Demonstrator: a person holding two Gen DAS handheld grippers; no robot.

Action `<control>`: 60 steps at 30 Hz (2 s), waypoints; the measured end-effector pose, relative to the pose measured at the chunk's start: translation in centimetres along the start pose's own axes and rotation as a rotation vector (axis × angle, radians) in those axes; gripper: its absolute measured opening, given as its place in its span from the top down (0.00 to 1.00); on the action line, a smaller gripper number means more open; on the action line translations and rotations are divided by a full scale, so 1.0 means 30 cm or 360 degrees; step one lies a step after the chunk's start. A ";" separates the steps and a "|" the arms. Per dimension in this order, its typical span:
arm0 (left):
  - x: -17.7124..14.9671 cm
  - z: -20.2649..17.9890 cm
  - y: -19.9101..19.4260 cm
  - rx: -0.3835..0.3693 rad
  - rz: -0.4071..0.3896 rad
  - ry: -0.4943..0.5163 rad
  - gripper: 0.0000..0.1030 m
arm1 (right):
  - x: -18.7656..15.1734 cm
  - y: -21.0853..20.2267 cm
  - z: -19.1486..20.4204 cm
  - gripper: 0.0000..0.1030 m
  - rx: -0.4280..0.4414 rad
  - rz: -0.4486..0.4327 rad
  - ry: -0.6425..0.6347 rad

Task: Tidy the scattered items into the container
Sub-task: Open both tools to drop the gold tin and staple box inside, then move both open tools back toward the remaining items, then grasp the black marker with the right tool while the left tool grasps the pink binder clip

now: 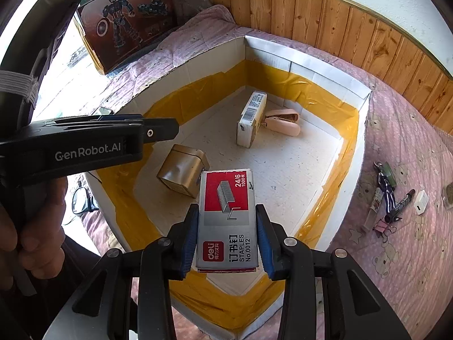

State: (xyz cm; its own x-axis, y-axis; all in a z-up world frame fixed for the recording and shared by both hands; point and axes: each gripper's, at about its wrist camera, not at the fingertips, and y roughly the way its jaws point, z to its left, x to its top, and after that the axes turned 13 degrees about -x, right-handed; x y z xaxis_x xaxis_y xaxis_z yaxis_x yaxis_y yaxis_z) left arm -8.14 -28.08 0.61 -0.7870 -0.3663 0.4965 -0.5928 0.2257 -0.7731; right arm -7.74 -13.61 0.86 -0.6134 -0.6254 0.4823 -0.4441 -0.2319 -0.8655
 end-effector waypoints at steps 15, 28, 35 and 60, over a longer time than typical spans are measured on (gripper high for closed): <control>-0.022 -0.048 -0.063 0.0033 -0.0069 0.0063 0.46 | -0.035 -0.035 0.000 0.55 0.0031 -0.0023 0.0042; -0.007 -0.181 -0.201 -0.0047 -0.0368 0.0118 0.46 | -0.072 -0.193 -0.111 0.55 0.0133 -0.0430 0.0249; -0.027 -0.369 -0.259 -0.0270 -0.0494 0.0264 0.46 | -0.141 -0.279 -0.261 0.55 0.0171 -0.0689 0.0406; -0.152 -0.731 0.275 -0.0474 0.0054 0.0376 0.46 | -0.237 0.308 -1.023 0.55 0.0091 -0.0035 0.1234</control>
State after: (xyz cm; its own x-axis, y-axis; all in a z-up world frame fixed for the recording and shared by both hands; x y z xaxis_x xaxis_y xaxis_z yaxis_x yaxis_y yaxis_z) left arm -13.18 -4.74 0.63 -0.8042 -0.1439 0.5766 -0.5621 0.4995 -0.6592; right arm -27.53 11.55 -6.41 -0.8958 0.0746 0.4382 -0.4399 -0.2894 -0.8501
